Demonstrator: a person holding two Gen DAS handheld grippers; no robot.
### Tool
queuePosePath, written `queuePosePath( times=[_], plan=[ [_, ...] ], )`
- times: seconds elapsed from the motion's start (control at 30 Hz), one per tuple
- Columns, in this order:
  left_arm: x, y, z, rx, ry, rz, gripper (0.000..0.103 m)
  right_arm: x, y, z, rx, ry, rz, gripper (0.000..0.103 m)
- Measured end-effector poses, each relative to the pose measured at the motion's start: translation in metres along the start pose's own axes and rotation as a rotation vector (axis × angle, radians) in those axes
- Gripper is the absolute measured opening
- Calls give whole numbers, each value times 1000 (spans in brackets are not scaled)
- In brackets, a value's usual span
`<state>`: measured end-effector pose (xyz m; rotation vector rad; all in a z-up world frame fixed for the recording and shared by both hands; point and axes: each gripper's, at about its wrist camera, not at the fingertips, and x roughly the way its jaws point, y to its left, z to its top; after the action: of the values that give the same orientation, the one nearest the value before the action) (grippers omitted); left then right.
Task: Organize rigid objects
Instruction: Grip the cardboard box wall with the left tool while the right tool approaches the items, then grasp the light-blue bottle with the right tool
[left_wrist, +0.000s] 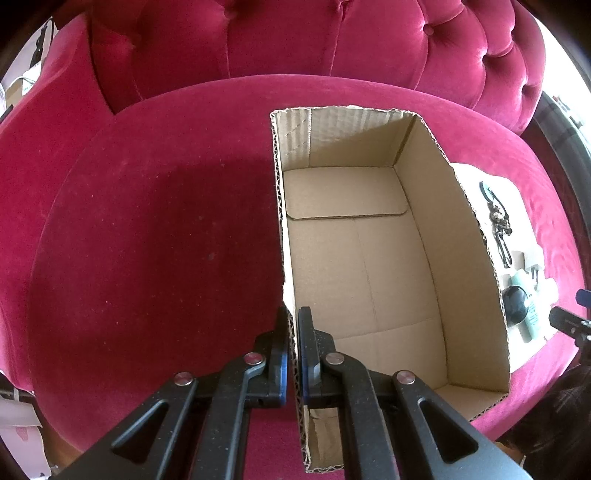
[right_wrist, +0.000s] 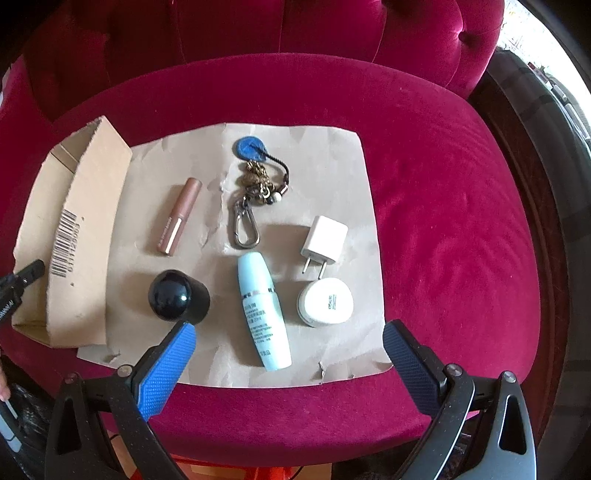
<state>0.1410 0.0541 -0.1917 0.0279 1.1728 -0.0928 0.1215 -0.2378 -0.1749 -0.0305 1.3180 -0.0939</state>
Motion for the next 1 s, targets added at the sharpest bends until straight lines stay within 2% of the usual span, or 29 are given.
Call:
queuePosePath(
  times=[0.4, 0.7, 1.0],
  plan=[
    [2, 2, 1, -5, 5, -5, 4, 12, 3, -7, 1, 11, 22, 102],
    [3, 3, 1, 2, 7, -3, 4, 12, -8, -4, 41, 3, 29, 102],
    [4, 2, 2, 1, 13, -1, 4, 10, -7, -4, 22, 4, 43, 98]
  ],
)
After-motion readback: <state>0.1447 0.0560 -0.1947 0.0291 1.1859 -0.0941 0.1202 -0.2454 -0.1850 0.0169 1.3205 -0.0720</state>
